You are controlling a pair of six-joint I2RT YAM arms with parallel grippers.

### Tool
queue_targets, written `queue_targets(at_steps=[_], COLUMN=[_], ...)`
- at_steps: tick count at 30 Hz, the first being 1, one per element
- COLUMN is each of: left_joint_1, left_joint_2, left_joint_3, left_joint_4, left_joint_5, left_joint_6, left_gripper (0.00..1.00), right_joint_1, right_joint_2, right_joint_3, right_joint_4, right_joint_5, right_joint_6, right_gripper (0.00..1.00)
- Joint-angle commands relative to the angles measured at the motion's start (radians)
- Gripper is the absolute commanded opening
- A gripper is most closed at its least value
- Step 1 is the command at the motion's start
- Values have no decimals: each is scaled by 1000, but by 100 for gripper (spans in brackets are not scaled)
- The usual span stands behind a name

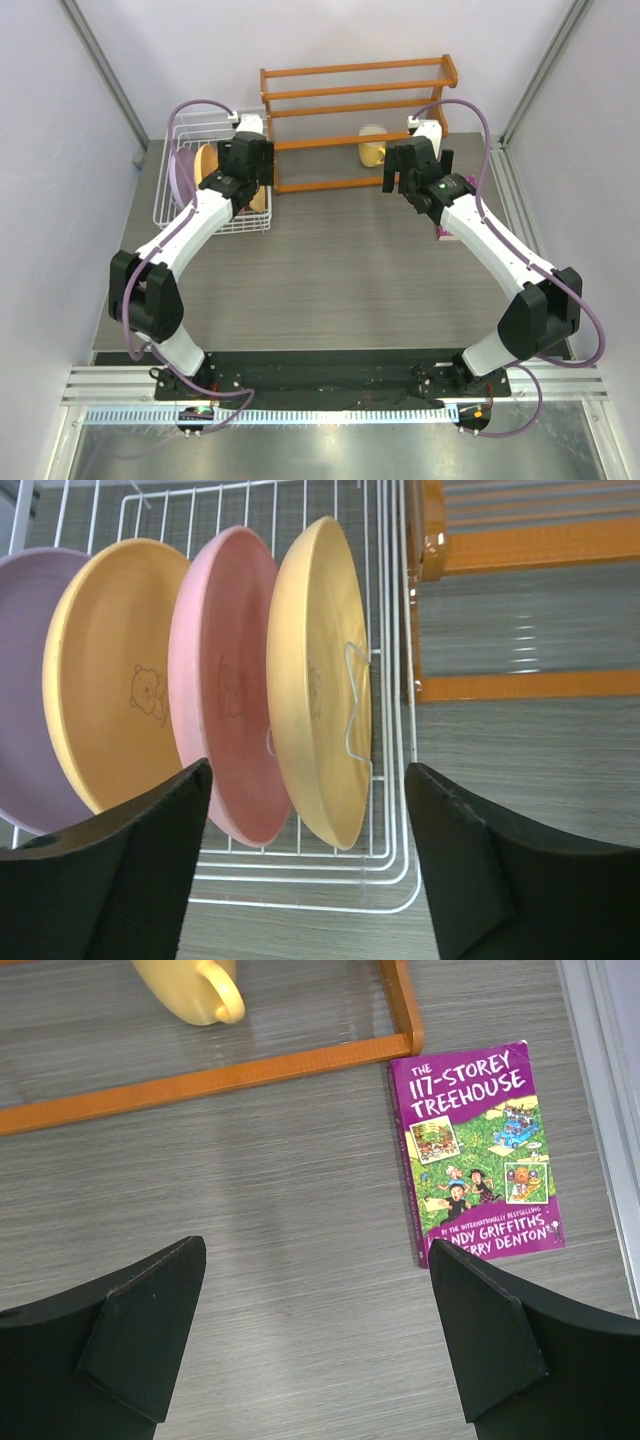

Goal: Unload the plates from the dish rack

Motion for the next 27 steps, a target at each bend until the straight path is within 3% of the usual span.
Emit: queue_targets(at_steps=[1, 7, 14, 19, 21, 27], left_joint_1=[-12, -24, -36, -52, -56, -115], left_joint_2=[41, 72, 106, 120, 130, 143], left_joint_3=[31, 33, 56, 62, 69, 108], left_joint_4=[50, 79, 74, 70, 65, 77], left_joint_5=[-71, -137, -200, -254, -280, -424], left_joint_6=[13, 27, 41, 56, 67, 143], left_gripper=[74, 49, 27, 5, 0, 0], right_joint_1=[-14, -34, -42, -48, -47, -50], right_joint_2=[-2, 2, 19, 27, 28, 36], right_joint_3=[-6, -14, -15, -10, -14, -14], right_joint_4=[18, 19, 19, 19, 19, 18], right_joint_5=[23, 16, 12, 13, 15, 16], right_joint_6=[-17, -19, -19, -22, -23, -23], right_gripper=[100, 100, 100, 100, 100, 100])
